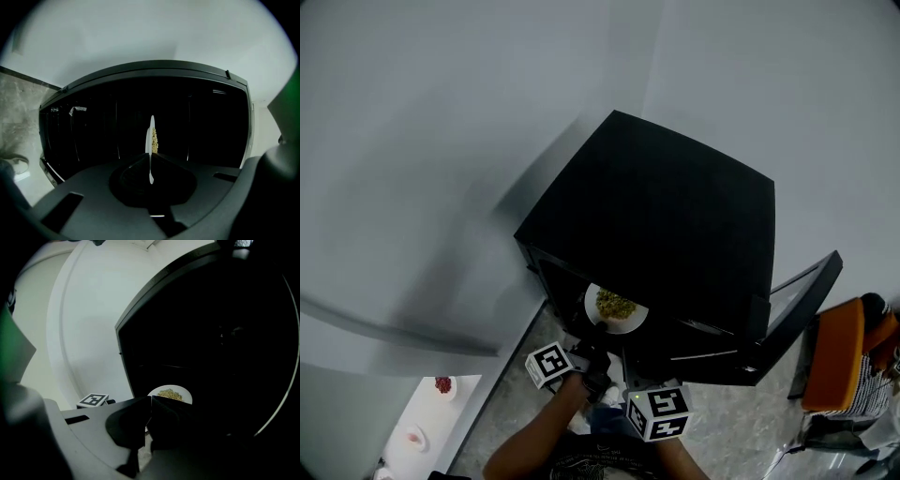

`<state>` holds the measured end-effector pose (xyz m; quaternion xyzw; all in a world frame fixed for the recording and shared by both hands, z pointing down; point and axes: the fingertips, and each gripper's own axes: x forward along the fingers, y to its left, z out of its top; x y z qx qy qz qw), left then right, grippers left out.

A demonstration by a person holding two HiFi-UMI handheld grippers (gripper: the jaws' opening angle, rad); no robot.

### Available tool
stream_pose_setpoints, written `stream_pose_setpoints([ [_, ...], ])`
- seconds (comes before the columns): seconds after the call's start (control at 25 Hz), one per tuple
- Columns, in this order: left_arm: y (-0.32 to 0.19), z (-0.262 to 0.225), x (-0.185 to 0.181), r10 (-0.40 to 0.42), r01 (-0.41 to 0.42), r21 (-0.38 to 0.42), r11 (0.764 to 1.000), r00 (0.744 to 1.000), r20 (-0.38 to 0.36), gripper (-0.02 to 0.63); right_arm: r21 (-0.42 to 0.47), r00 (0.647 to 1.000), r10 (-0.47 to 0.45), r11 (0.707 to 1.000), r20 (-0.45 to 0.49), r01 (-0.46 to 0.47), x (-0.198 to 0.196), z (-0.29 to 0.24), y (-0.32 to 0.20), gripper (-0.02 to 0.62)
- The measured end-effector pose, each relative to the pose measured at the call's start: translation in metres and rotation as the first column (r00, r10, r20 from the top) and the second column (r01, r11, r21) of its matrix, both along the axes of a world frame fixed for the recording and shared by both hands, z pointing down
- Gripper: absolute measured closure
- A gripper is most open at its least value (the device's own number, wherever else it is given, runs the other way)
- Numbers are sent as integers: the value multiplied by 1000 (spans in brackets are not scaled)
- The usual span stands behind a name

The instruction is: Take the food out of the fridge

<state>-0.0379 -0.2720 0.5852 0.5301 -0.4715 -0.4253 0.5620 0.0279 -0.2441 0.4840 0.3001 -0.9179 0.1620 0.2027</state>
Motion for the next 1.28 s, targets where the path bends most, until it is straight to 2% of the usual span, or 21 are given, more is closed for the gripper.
stream_pose_setpoints([
  [0.12, 12, -23, -1, 10, -9, 74, 997, 1000, -15, 586, 6, 1000, 24, 1000, 9, -24, -2, -6, 12, 574],
  [0.32, 37, -50, -2, 21, -16, 121, 993, 999, -42, 586, 24, 998, 63, 998, 19, -64, -3, -15, 34, 574],
  [1.08, 140, -107, 1, 27, -18, 135, 991, 998, -61, 586, 88, 984, 162, 982, 69, -167, 12, -45, 111, 574],
  [1.28, 161, -117, 4, 25, -19, 137, 990, 999, -43, 586, 94, 982, 176, 979, 70, -182, 15, -45, 130, 575],
])
